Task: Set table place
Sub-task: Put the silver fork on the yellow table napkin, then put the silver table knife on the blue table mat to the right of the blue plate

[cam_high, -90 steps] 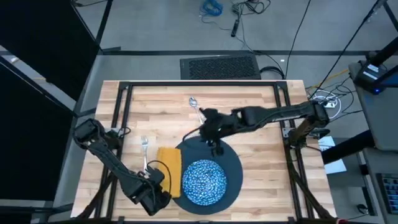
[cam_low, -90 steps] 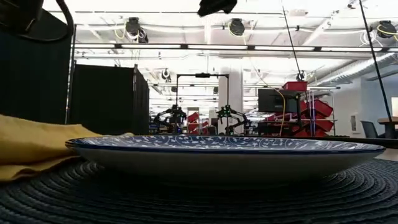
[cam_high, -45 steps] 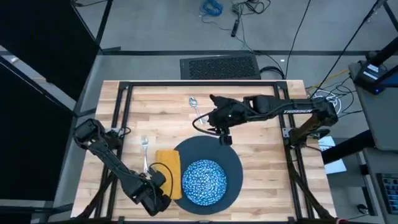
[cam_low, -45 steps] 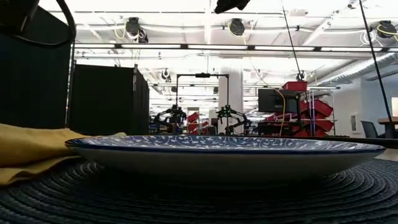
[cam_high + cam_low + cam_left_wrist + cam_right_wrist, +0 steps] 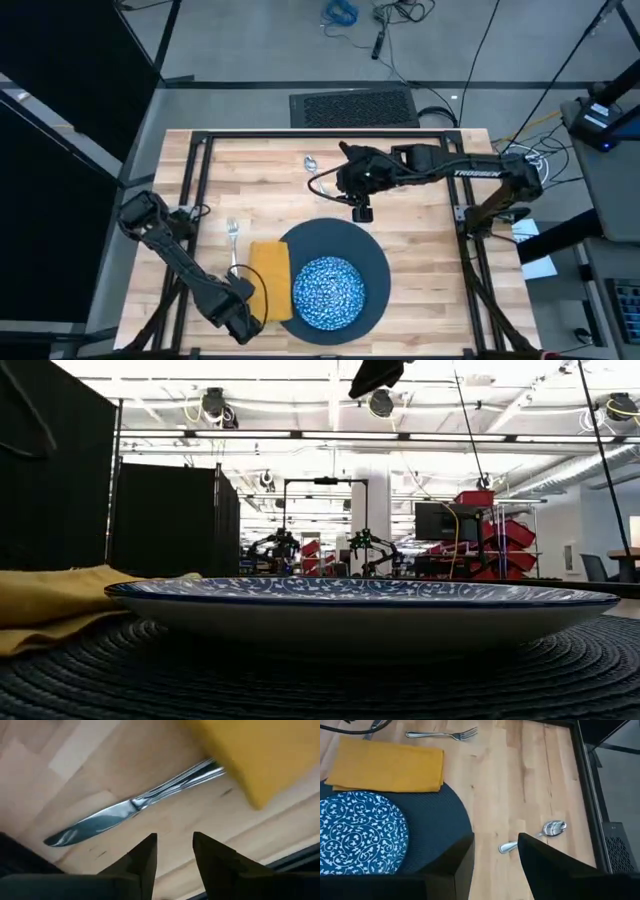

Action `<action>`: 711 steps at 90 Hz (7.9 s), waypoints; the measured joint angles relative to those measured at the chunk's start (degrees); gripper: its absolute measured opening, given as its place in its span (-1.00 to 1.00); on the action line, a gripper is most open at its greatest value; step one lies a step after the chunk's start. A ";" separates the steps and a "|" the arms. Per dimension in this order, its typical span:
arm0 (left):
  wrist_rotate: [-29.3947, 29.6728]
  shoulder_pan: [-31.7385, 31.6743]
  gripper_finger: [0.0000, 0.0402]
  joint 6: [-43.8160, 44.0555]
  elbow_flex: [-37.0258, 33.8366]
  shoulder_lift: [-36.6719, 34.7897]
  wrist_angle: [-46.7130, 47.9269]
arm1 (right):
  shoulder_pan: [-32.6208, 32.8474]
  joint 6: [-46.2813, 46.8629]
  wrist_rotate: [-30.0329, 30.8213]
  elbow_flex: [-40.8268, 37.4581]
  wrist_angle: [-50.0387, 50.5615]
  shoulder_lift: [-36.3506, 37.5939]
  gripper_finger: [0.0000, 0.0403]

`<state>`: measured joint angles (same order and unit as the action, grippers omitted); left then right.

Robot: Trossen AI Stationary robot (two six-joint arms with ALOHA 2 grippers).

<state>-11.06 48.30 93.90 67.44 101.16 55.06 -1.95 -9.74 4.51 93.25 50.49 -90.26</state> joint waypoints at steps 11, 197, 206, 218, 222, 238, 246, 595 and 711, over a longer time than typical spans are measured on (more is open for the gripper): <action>3.38 1.86 -0.43 -8.92 0.00 0.00 -1.24 | 0.02 -0.19 -0.11 -0.02 1.34 0.00 -0.30; 22.88 -16.51 -0.43 22.20 -26.67 -27.48 5.83 | -16.63 -13.88 -20.08 -13.11 -3.64 -0.02 -0.30; 22.81 -16.51 -0.43 21.47 -26.68 -26.46 4.69 | -16.61 -13.88 -20.09 -13.11 -3.66 -0.02 -0.30; 22.40 -16.51 -0.43 21.17 -27.81 -25.28 2.56 | -16.61 -13.64 -20.10 -13.11 -3.64 -0.02 -0.30; 22.00 -16.62 -0.43 21.17 -29.17 -25.18 1.21 | -16.58 -13.63 -20.11 -13.11 -3.61 -0.02 -0.30; 20.73 -17.66 -0.43 21.19 -34.42 -25.13 -5.53 | -16.33 -13.09 -21.44 -13.11 -3.54 -0.02 -0.30; 20.91 -18.17 -0.43 20.44 -34.92 -25.14 -7.60 | -16.31 -12.52 -21.46 -13.11 -3.41 -0.02 -0.30; 19.00 -20.10 -0.69 15.88 -5.09 -6.45 -11.41 | -14.49 -16.61 -24.81 -20.09 -6.74 -0.04 -0.30; 12.62 2.53 -0.70 -17.87 -17.00 -12.76 -14.82 | -7.53 0.16 -24.39 -20.06 -9.62 -0.02 -0.30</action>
<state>1.56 50.83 76.02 50.43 88.40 40.25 -9.48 -9.58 -19.88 73.19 40.87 -90.28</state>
